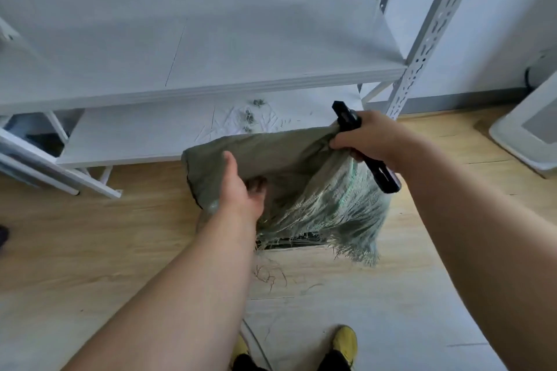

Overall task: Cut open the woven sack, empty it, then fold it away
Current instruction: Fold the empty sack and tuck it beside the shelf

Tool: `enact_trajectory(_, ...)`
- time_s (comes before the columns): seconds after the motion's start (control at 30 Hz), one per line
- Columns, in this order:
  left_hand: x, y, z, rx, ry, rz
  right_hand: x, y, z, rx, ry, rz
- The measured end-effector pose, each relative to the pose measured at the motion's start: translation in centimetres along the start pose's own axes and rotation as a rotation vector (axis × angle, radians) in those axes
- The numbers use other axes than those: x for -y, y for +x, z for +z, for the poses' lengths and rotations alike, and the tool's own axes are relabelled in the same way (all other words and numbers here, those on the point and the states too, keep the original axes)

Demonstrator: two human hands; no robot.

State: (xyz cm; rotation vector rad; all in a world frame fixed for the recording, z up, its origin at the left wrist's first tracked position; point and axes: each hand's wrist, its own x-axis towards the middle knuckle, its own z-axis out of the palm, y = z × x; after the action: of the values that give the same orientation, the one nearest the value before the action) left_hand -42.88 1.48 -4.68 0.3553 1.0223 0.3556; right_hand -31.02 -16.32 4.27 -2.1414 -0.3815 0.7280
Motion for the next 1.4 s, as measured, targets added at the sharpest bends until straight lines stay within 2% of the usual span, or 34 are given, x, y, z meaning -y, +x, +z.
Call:
enact_trajectory(0.1, -0.3, 0.7, 3.2, -0.064, 0.134, 0.082, -2.1, -0.9, -3.3, 0.122, -0.197, 0.094)
enact_trajectory(0.17, 0.4, 0.2, 5.8, -0.011, 0.247, 0.13, -3.0, -1.5, -4.9, 0.141, -0.274, 0.124)
enact_trajectory(0.2, 1.0, -0.4, 7.2, 0.039, 0.283, 0.186, -3.2, -1.7, -5.5, 0.114, -0.23, 0.103)
enact_trajectory(0.27, 2.3, -2.3, 9.9, 0.127, 0.449, 0.353, -2.9, -2.0, -6.3, -0.03, -0.026, 0.012)
enact_trajectory(0.33, 3.9, -4.8, 11.9, 0.214, 0.722, 0.545, -1.6, -2.3, -6.4, -0.197, 0.165, -0.104)
enact_trajectory(0.4, 5.8, -6.8, 12.9, 0.332, 0.976, 0.677, 0.3, -2.7, -6.1, -0.296, 0.239, -0.215)
enact_trajectory(0.5, 8.5, -9.1, 13.4, 0.622, 1.079, 0.769, 2.6, -3.3, -5.9, -0.425, 0.104, -0.263)
enact_trajectory(0.6, 8.7, -10.6, 13.5, 0.842, 1.065, 0.682, 3.5, -3.6, -6.8, -0.593, 0.058, -0.155)
enact_trajectory(0.67, 7.6, -11.4, 13.2, 0.814, 1.037, 0.642, 3.3, -3.9, -7.6, -0.656, 0.177, -0.108)
enact_trajectory(0.77, 5.1, -12.0, 13.2, 0.498, 0.772, 0.786, 3.6, -4.9, -8.4, -0.622, 0.339, -0.103)
enact_trajectory(0.8, 4.1, -12.2, 13.5, 0.453, 0.692, 0.79, 4.0, -5.2, -8.5, -0.583, 0.362, -0.114)
enact_trajectory(0.87, 2.1, -12.1, 14.4, 0.517, 0.623, 0.771, 4.7, -5.6, -8.4, -0.511, 0.34, -0.133)
enact_trajectory(0.97, -0.7, -12.3, 16.2, 0.652, 0.697, 0.773, 5.9, -5.8, -7.9, -0.465, 0.306, -0.145)
enact_trajectory(1.1, -3.6, -13.5, 17.5, 0.713, 0.858, 1.018, 7.3, -6.3, -7.3, -0.437, 0.272, -0.124)
enact_trajectory(1.17, -5.1, -14.0, 17.7, 0.782, 0.92, 1.066, 7.9, -6.5, -7.2, -0.434, 0.246, -0.118)
enact_trajectory(1.23, -6.6, -14.5, 18.2, 0.776, 1.006, 1.077, 8.6, -6.5, -7.1, -0.527, 0.266, -0.147)
enact_trajectory(1.33, -7.7, -15.3, 18.6, 0.67, 1.066, 1.0, 10.5, -6.8, -6.7, -0.715, 0.35, -0.324)
enact_trajectory(1.4, -8.2, -15.7, 18.9, 0.679, 1.084, 0.921, 12.5, -7.2, -6.0, -0.713, 0.286, -0.436)
